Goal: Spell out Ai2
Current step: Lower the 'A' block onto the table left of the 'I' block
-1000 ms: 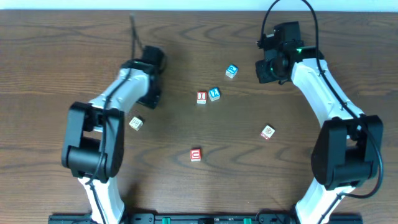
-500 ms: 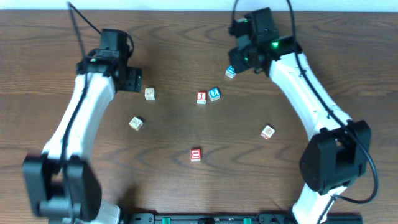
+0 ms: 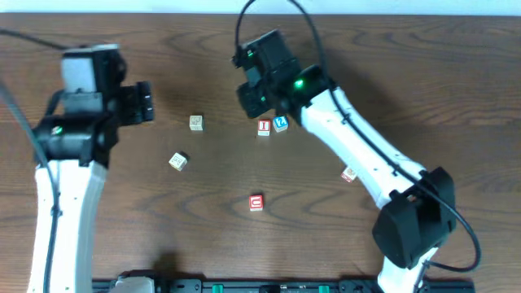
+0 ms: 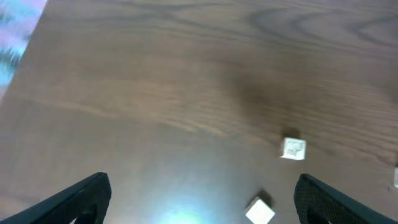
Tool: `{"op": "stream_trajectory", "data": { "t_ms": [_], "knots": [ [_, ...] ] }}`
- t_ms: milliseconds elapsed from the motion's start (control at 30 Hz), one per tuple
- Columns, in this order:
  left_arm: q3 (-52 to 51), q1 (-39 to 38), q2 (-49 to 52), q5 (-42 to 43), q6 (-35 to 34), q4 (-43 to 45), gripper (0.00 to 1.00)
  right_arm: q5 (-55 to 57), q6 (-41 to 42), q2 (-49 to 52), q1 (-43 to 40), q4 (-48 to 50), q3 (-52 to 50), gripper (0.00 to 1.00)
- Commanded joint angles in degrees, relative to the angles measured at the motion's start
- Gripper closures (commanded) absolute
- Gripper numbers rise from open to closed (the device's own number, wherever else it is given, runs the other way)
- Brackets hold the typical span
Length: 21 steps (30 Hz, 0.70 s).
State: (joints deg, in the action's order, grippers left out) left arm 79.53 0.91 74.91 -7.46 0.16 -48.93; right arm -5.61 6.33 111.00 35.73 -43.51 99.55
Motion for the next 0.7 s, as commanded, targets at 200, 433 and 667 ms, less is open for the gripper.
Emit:
{"op": "stream_trajectory", "data": {
  "t_ms": [200, 433, 667],
  "knots": [
    [0.9, 9.9, -4.9, 10.2, -1.9, -1.4, 0.03, 10.5, 16.0, 5.4, 7.6, -2.9, 0.8, 0.86],
    [0.9, 10.0, -4.9, 12.0, -1.9, -1.2, 0.02, 13.4, 19.4, 10.6, 8.4, -3.0, 0.8, 0.87],
    [0.9, 10.0, -4.9, 12.0, -1.9, -0.3, 0.05, 15.8, 19.3, 13.6, 7.7, -2.3, 0.8, 0.86]
  ]
}}
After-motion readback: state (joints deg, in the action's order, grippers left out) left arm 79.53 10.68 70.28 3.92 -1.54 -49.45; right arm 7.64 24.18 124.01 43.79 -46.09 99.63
